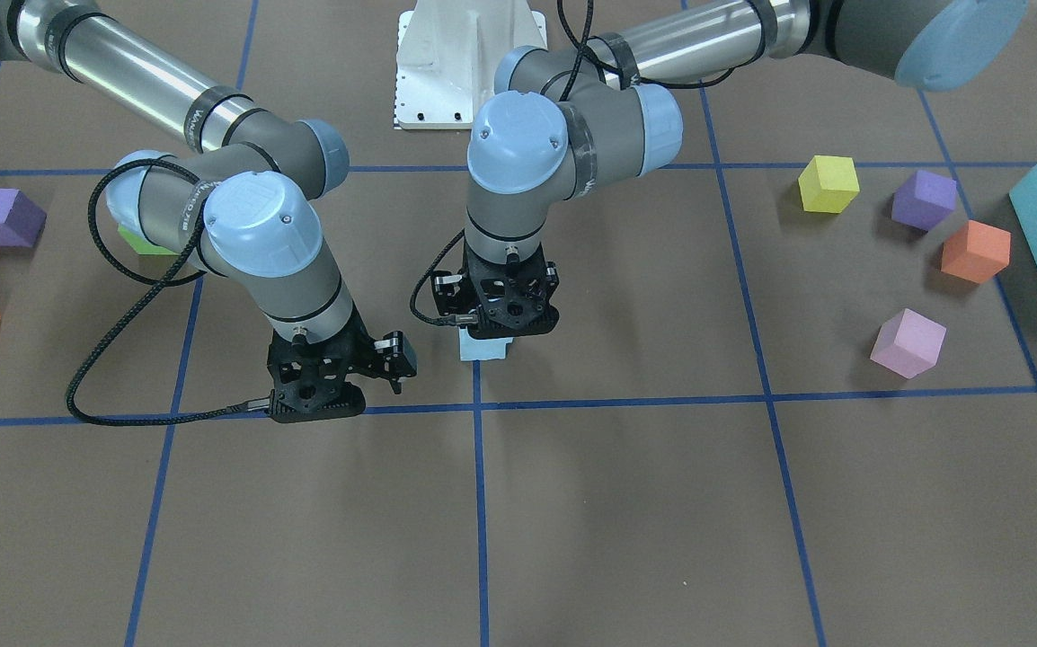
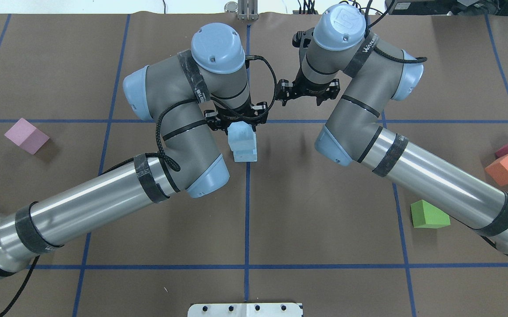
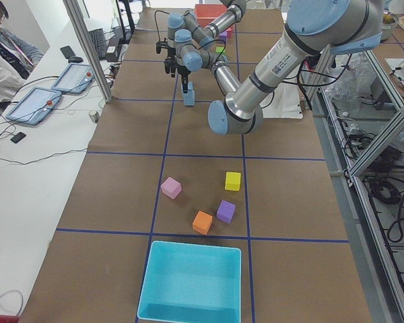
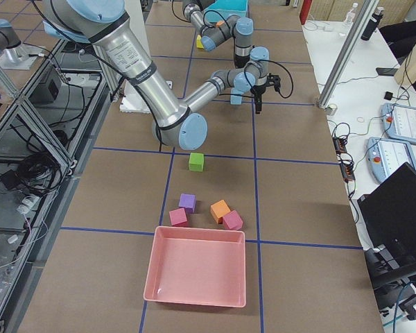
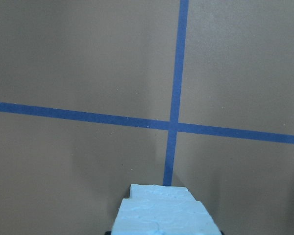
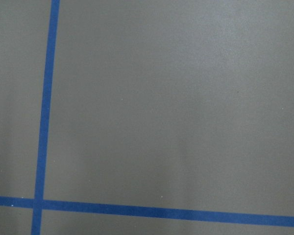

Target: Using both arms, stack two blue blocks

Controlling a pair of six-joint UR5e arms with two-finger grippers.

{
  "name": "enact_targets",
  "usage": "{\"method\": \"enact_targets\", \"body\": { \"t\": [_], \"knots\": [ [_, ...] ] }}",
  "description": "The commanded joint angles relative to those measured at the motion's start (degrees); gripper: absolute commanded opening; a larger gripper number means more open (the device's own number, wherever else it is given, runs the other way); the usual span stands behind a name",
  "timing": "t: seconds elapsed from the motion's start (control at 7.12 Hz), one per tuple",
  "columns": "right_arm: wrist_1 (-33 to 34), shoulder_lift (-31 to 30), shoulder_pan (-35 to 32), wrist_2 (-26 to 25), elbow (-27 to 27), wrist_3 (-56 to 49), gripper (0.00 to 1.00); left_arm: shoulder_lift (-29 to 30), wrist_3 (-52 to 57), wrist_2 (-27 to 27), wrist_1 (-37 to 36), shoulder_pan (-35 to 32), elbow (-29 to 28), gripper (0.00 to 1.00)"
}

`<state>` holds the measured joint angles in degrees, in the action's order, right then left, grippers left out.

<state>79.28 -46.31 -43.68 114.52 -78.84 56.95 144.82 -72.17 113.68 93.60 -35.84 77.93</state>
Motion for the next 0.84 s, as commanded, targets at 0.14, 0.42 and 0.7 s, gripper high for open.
{"method": "enact_targets", "body": {
  "t": [0.14, 0.42, 0.7],
  "knots": [
    [-0.1, 0.0, -0.1, 0.0, 0.0, 0.0, 1.0, -0.4, 0.4, -0.7, 2.1, 0.1, 0.3, 0.99],
    [-2.3, -1.1, -4.4, 7.6, -1.0, 0.0, 1.0, -0.6, 1.1, 0.0, 1.5, -1.6, 2.1, 0.99],
    [-1.9, -6.7, -11.1, 10.3, -8.8, -0.3, 1.0, -5.7, 9.7, 4.9, 1.3, -6.8, 7.9, 0.99]
  ]
}}
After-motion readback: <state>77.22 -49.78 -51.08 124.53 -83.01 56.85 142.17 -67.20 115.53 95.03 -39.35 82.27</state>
